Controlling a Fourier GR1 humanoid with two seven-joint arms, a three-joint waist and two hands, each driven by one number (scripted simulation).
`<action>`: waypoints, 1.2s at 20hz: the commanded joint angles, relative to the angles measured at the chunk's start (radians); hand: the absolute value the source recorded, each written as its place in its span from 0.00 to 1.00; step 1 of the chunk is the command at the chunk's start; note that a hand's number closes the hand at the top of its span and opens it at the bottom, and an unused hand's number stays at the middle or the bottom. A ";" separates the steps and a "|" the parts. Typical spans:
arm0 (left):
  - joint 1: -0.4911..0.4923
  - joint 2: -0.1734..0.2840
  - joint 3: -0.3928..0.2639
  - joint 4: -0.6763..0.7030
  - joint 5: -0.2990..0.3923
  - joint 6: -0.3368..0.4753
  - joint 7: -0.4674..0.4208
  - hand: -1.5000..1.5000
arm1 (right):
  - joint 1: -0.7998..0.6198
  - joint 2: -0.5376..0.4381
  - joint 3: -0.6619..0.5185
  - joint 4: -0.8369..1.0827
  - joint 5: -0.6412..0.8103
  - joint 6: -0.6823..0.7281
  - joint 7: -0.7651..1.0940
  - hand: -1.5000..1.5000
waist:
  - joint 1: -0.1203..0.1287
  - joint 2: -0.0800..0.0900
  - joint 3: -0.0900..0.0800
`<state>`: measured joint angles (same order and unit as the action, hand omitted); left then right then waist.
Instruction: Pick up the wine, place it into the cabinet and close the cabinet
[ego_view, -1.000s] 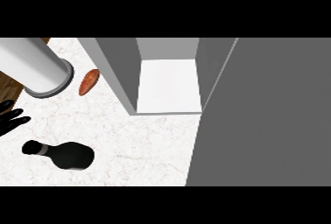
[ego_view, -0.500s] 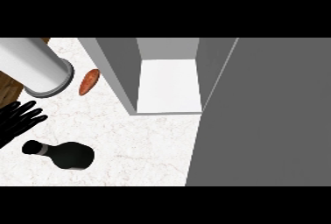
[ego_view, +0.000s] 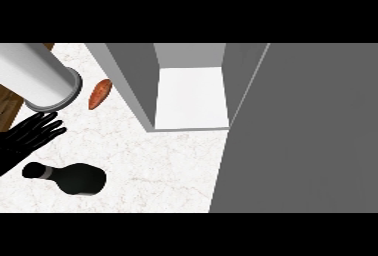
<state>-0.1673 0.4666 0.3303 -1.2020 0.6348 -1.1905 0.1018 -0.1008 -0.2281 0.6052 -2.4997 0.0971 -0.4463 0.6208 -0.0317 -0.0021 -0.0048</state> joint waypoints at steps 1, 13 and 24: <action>-0.002 -0.041 0.040 0.042 -0.140 -0.169 -0.080 0.00 | 0.038 -0.038 0.034 -0.136 0.115 -0.005 0.024 0.00 | -0.001 -0.001 0.000; -0.030 -0.138 0.068 0.081 -0.418 -0.125 -0.245 0.00 | 0.011 -0.080 0.022 -0.135 0.082 -0.057 0.059 0.00 | -0.008 0.001 -0.003; -0.047 -0.081 0.013 0.247 -0.516 -0.152 -0.361 0.00 | -0.018 -0.096 0.037 -0.089 0.036 -0.070 -0.015 0.00 | -0.020 0.006 -0.004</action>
<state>-0.2024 0.3584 0.3535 -1.0368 0.1467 -1.1683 -0.1213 -0.1295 -0.3195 0.6226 -2.4926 0.0838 -0.5112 0.5785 -0.0479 0.0019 -0.0078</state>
